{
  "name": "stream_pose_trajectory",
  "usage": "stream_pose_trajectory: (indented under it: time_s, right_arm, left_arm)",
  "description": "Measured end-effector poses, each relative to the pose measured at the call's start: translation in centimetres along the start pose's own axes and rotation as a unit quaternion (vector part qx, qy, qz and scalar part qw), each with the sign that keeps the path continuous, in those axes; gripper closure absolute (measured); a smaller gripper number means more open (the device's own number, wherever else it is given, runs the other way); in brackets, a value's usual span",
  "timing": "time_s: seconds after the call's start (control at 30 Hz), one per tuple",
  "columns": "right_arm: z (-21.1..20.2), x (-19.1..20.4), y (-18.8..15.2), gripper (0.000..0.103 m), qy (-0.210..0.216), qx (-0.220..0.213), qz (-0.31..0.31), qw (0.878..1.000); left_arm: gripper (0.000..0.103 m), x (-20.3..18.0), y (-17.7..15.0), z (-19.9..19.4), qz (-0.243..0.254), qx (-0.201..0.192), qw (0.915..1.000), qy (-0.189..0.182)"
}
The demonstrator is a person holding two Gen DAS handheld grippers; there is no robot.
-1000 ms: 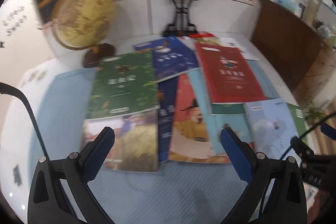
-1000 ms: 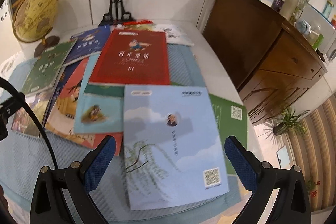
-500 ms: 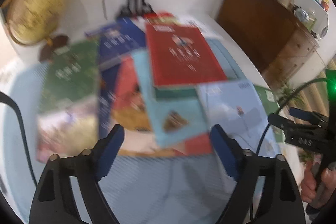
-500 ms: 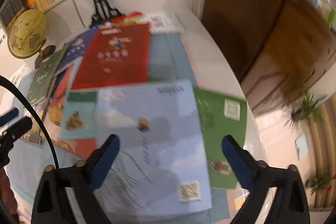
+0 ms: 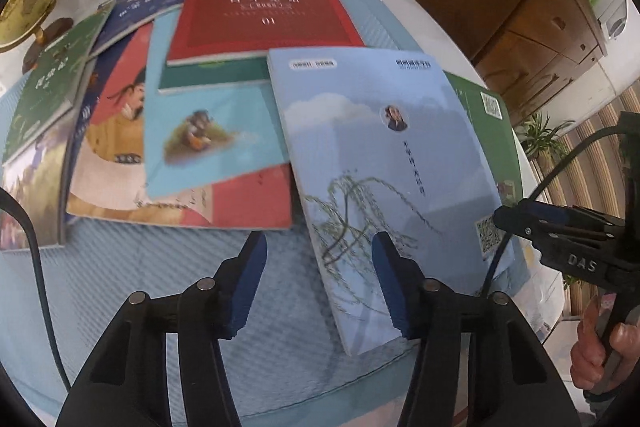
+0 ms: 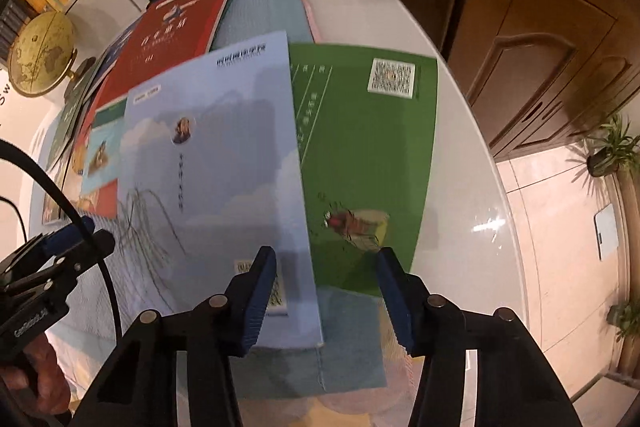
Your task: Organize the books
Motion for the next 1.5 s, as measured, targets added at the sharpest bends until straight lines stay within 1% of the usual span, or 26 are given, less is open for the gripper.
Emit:
stream_pose_trajectory:
  time_s: [0.13,0.23,0.27,0.3,0.33,0.4,0.53,0.7,0.8,0.87,0.93,1.07,1.13,1.27,1.33,1.37,1.43,1.5]
  right_arm:
    - [-0.2,-0.1,-0.8,0.052,0.012,0.000,-0.013,1.000]
    - [-0.3,-0.3,-1.6,0.060,0.028,0.005,-0.013,1.000]
    - [-0.3,-0.4,-1.8,0.064,0.036,0.009,-0.011,0.999]
    - [-0.2,-0.6,-2.2,0.067,0.052,0.014,-0.004,0.999]
    - [0.0,-0.7,-2.4,0.067,0.069,0.021,0.007,0.997]
    - [0.2,-0.8,-2.5,0.068,0.085,0.020,0.020,0.996]
    - [0.6,-1.2,-2.0,0.068,0.107,0.018,0.035,0.993]
    - [0.6,-0.8,-2.2,0.067,0.112,0.018,0.020,0.993]
    - [0.2,0.3,-2.0,0.067,0.129,0.023,0.011,0.991]
    - [0.2,1.0,-2.1,0.067,0.122,0.025,-0.009,0.992]
    - [0.3,1.0,-2.1,0.067,0.128,0.024,-0.013,0.991]
    - [1.3,0.2,-1.6,0.067,0.177,0.031,0.024,0.983]
    - [0.9,0.1,-1.4,0.067,0.202,0.033,0.031,0.978]
    - [-1.4,0.7,-1.1,0.067,0.285,0.019,0.030,0.958]
    - [-1.3,0.8,-0.7,0.067,0.324,0.021,0.041,0.945]
    - [-0.8,0.9,-0.4,0.067,0.334,0.025,0.052,0.941]
    - [0.7,1.6,0.2,0.067,0.341,0.029,0.064,0.937]
    - [1.1,2.2,0.7,0.075,0.329,0.031,0.061,0.942]
  left_arm:
    - [0.051,-0.4,-0.6,0.6,-0.003,0.009,1.0000,0.001]
    - [0.051,-0.7,-0.9,1.0,0.001,0.012,0.9999,0.002]
    - [0.051,-0.9,-1.0,1.1,0.003,0.014,0.9999,0.002]
    - [0.051,-1.0,-1.2,1.1,0.005,0.015,0.9999,0.001]
    - [0.051,-1.1,-1.3,1.2,0.007,0.017,0.9998,0.002]
    - [0.051,-1.4,-1.7,1.5,0.008,0.020,0.9998,0.000]
    - [0.051,-1.7,-1.9,1.9,0.004,0.027,0.9996,-0.013]
    - [0.051,-2.0,-2.3,2.2,-0.001,0.031,0.9992,-0.024]
    - [0.051,-2.0,-2.2,2.3,-0.004,0.033,0.9992,-0.025]
    - [0.051,-1.9,-2.2,2.5,-0.003,0.032,0.9992,-0.024]
    - [0.051,-1.7,-2.2,2.5,-0.009,0.034,0.9989,-0.031]
    - [0.051,-1.5,-2.2,2.6,-0.009,0.034,0.9988,-0.035]
    - [0.051,-1.5,-2.1,2.6,-0.009,0.033,0.9989,-0.032]
    - [0.051,-1.0,-2.2,2.5,-0.017,0.034,0.9985,-0.040]
    - [0.051,-0.8,-2.2,2.4,-0.018,0.034,0.9983,-0.044]
    - [0.051,-0.8,-2.2,2.4,-0.018,0.034,0.9982,-0.046]
    - [0.051,-0.8,-2.3,2.4,-0.019,0.032,0.9983,-0.045]
    - [0.051,-0.6,-2.3,2.1,-0.020,0.030,0.9984,-0.042]
Point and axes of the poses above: each gripper's, at about its wrist camera, not at the fingertips, and z roughly the way its jaws point, x to its left, y to its top, the point moved 6 cm from there along z, roughly the way its jaws point, and after that the axes turned 2 degrees about -y, right-handed, at the moved point
